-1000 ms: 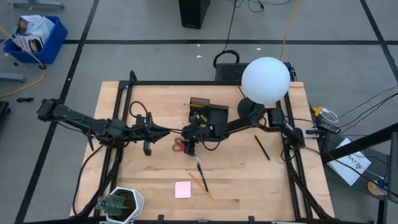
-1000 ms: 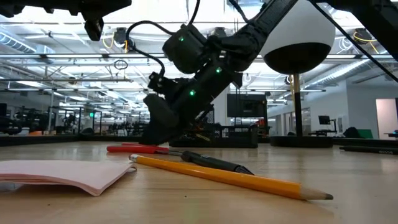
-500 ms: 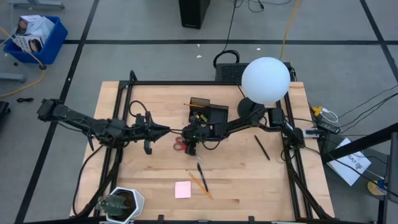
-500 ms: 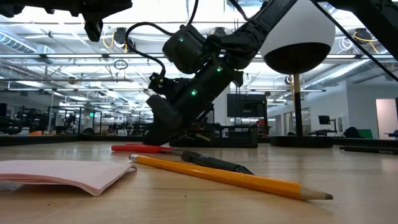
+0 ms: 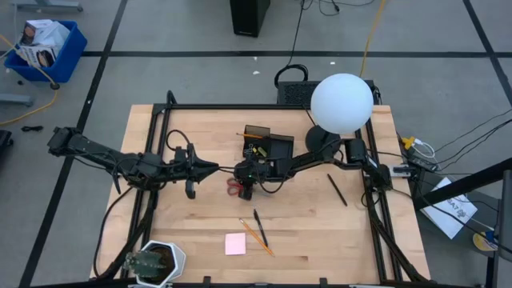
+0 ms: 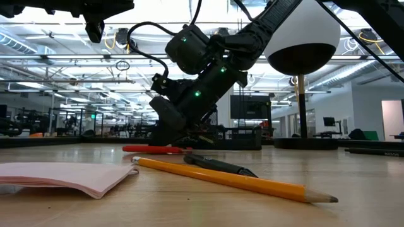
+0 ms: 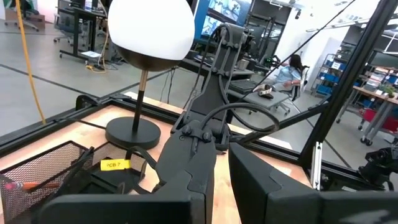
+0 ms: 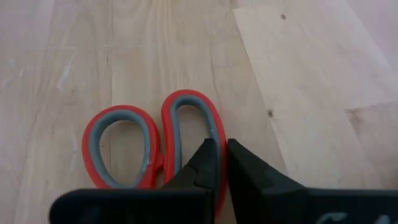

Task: Pick and place office supplies into organizer
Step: Put the orange scissors into the black desk organizer

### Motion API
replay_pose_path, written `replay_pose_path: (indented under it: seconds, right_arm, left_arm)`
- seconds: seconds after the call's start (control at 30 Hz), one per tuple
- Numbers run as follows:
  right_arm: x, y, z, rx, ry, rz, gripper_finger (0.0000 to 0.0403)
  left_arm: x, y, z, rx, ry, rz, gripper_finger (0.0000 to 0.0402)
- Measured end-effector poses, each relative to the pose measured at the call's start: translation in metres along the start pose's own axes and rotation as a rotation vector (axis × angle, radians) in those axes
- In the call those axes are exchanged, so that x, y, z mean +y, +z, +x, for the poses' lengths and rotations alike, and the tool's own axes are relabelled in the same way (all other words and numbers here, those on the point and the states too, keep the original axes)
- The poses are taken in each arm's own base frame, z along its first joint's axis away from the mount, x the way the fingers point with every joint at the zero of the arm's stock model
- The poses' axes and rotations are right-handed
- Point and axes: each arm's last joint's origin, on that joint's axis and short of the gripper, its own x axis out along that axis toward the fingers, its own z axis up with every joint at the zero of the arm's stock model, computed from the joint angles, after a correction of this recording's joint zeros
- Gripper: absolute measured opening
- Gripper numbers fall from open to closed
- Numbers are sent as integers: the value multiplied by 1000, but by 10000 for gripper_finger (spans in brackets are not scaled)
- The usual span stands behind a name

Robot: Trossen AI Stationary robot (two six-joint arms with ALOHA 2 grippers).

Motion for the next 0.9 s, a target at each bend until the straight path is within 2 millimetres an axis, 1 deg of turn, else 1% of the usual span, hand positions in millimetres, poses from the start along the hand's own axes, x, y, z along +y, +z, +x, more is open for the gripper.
replay_pose_path:
  seconds: [0.17,0.3,0.47,0.57,0.7,0.9]
  right_arm:
    - [10,3,-5,-24,21,-35,12]
    - [23,10,-17,-52,-39,-88,12]
    - [46,16,-37,-78,-129,-178,12]
    - [56,26,-53,-128,-195,-214,12]
    - [58,36,-72,-181,-297,-225,12]
    - [55,37,-109,-284,-374,-210,12]
  left_arm:
    - [0,-1,0,6,2,0,51]
    - [0,-3,1,21,4,-2,51]
    - [0,-6,1,49,0,-7,51]
    - [0,-5,1,42,-3,-13,51]
    - [-1,-4,1,34,-5,-16,51]
    - [-5,-4,-1,11,13,7,51]
